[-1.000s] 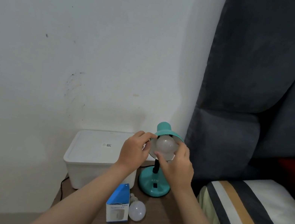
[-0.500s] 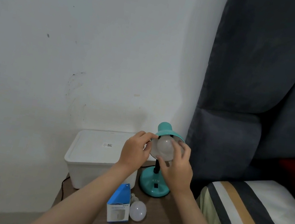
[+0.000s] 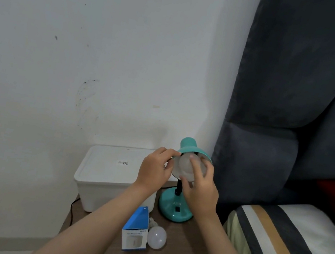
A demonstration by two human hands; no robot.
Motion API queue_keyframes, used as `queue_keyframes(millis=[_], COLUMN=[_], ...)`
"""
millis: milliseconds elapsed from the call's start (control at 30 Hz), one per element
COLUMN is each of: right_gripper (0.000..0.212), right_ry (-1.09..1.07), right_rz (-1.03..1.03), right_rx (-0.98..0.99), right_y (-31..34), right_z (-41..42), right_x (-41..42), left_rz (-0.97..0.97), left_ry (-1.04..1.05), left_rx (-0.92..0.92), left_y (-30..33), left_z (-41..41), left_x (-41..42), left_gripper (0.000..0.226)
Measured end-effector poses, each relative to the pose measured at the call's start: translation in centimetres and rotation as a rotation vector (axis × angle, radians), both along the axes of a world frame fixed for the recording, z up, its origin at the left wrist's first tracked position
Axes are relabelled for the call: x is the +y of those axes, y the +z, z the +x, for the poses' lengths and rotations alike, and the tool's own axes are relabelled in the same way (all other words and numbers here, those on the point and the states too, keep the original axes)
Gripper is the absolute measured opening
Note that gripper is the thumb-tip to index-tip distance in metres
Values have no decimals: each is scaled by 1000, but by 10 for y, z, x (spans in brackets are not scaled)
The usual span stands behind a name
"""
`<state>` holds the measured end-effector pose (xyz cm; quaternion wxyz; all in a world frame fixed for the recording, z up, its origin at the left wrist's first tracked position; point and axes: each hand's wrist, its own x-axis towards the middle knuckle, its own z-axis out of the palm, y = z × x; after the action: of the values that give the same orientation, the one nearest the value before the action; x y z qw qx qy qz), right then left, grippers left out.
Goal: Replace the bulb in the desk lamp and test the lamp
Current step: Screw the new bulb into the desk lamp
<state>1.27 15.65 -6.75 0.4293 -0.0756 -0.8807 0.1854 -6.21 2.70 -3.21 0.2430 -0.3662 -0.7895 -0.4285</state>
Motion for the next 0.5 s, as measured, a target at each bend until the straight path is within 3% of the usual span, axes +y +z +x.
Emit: queue_keyframes(millis=[67,267,500], right_gripper=[69,53,57], right_ry=[21,-53,-28], right_rz=[83,-89,-79], right_rx=[-5,2,41], right_y=[-2,1,0], right_z=[-1,-5,-4], right_x=[2,3,-5], left_rz=[-2,6,12], left_ry=[1,-7,-9], left_rx=[-2,4,-22], left_y=[0,-1,-1], left_z=[0,0,0], left_x=[0,0,1], left_gripper=[28,30,28])
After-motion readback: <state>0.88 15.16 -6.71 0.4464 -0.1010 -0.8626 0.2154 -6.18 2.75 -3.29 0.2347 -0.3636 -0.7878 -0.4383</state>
